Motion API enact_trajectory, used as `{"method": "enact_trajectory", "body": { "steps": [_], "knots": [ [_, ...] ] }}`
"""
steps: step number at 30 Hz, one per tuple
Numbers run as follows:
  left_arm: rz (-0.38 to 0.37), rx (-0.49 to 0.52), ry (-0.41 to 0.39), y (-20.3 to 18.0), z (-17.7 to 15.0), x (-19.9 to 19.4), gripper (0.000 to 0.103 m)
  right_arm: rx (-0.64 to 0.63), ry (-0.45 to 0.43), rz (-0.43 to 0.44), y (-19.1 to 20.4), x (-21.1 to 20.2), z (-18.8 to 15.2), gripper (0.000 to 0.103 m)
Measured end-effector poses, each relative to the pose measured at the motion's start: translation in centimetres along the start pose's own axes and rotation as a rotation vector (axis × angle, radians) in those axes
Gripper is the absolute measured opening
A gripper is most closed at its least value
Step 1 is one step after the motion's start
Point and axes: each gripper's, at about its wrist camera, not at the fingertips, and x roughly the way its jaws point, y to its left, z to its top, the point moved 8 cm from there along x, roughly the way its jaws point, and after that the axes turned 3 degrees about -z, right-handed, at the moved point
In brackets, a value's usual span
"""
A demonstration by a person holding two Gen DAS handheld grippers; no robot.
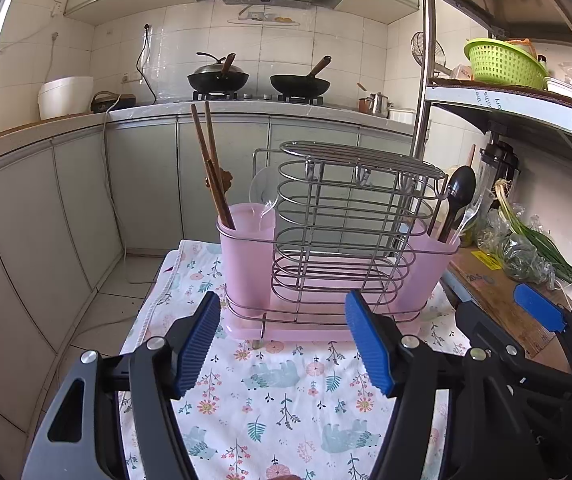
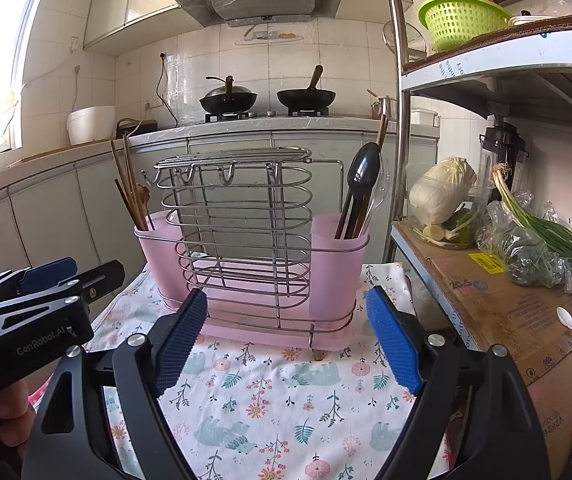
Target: Organize utensils
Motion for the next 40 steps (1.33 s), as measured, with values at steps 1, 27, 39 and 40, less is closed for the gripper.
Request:
{"method": "enact_trajectory", "body": {
  "steps": [1, 27, 39, 40],
  "knots": [
    [0.0, -0.001, 0.0, 0.0, 0.01, 0.01, 0.064, -0.001, 0.0, 0.0, 0.01, -0.01, -0.01, 0.082],
    [-0.009, 0.008, 0.003, -0.3, -0.12, 0.04, 0.064, -0.01, 0.0, 0.003, -0.08, 0.05, 0.17, 0.082],
    [-0.012, 0.008, 0.02, 0.13, -0.27, 0.82, 0.064, -0.014, 0.01, 0.002, -0.5, 0.32, 0.09, 0.082],
    [-0.012, 0.007, 0.021, 0.17, -0.29, 0.87, 0.064, -0.015, 0.011, 0.002, -0.5, 0.38, 0.07, 0.082]
  ]
}}
